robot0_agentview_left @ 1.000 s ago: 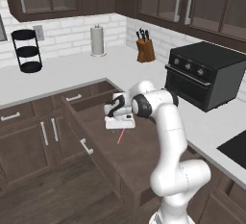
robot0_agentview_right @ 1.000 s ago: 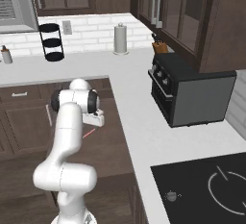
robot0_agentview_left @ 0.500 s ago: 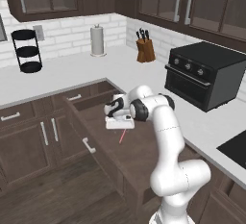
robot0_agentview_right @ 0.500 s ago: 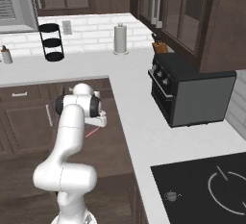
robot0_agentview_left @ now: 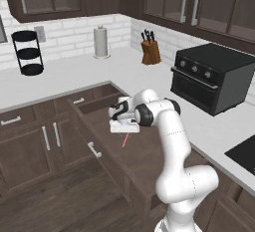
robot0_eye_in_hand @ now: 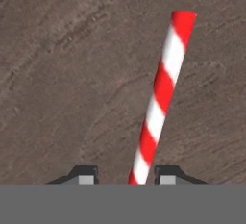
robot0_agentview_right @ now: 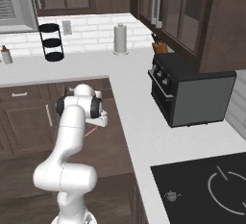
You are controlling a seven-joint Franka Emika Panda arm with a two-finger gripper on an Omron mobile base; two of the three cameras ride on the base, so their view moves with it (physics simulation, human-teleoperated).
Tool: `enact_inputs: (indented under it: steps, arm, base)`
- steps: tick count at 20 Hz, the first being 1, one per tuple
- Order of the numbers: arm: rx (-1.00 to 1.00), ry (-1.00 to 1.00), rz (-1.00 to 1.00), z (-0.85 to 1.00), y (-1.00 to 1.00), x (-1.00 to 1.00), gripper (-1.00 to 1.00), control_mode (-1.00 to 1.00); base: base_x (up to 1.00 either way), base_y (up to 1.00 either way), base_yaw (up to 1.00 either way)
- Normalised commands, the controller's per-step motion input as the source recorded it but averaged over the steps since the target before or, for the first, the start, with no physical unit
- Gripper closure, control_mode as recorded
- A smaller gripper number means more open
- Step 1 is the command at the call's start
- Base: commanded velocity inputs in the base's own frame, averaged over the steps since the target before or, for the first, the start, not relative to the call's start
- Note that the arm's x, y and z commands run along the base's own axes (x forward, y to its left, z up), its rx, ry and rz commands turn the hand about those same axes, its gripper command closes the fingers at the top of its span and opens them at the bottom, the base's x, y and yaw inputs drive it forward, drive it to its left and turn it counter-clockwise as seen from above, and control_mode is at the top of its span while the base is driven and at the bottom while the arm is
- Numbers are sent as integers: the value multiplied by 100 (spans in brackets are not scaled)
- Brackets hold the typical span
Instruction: Take a straw from the drawer in front and place it inside the glass cup on the dining counter.
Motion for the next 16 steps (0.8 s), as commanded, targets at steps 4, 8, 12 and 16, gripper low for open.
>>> enact_inputs:
  steps: [4, 8, 12, 16]
  arm:
    - [0, 0, -4, -27, 0, -6, 100, -100]
    - [0, 0, -2, -2, 0, -12, 100, -100]
    - [0, -6, 0, 43, 0, -21, 100, -100]
    - [0, -8, 0, 100, -2, -25, 100, -100]
  base:
    - [0, 0, 0]
    - [0, 0, 0]
    - [0, 0, 0]
    - [0, 0, 0]
